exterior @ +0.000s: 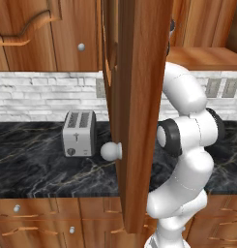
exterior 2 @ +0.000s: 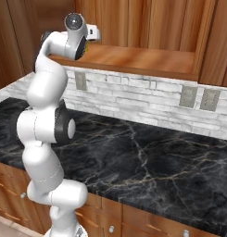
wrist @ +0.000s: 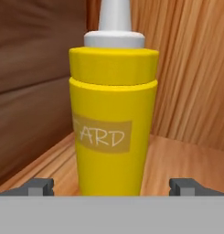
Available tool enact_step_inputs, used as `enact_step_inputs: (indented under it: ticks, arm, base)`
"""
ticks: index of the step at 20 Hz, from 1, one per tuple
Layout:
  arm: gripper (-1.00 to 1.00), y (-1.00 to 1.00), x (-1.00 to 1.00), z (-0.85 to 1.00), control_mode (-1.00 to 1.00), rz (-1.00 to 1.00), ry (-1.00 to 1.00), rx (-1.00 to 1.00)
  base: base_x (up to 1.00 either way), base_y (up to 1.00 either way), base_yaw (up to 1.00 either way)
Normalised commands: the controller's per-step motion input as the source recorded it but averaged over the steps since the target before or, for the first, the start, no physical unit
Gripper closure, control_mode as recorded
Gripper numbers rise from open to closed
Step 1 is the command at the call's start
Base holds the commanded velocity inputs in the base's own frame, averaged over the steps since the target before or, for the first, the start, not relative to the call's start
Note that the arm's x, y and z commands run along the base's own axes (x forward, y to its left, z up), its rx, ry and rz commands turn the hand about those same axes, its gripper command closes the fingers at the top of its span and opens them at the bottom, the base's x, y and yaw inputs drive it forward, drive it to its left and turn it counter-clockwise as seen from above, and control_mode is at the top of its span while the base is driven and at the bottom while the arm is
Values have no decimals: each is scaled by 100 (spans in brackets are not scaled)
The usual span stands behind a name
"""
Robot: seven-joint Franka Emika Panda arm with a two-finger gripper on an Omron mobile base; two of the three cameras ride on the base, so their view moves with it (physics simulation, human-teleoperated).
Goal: Take 2 condiments from the cabinet and move them on the counter near the stove.Make sure the condiments are lined up with each other, next to each other.
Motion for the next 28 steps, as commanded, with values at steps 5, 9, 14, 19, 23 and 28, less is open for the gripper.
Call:
enact_step_inputs:
  ticks: [5,9,14,19,23,28]
  arm:
    - [-100,0,17,0,-100,0,0,0]
    - [-100,1,16,0,-100,0,0,0]
    - [100,2,7,0,-100,0,0,0]
    - [100,0,0,0,-100,0,0,0]
    - [100,0,-44,-4,-100,0,-16,0]
    - [100,-2,-100,0,-100,0,-18,-1]
  base:
    - [0,0,0]
    - [0,0,0]
    - [0,0,0]
    - [0,0,0]
    - [0,0,0]
    - [0,0,0]
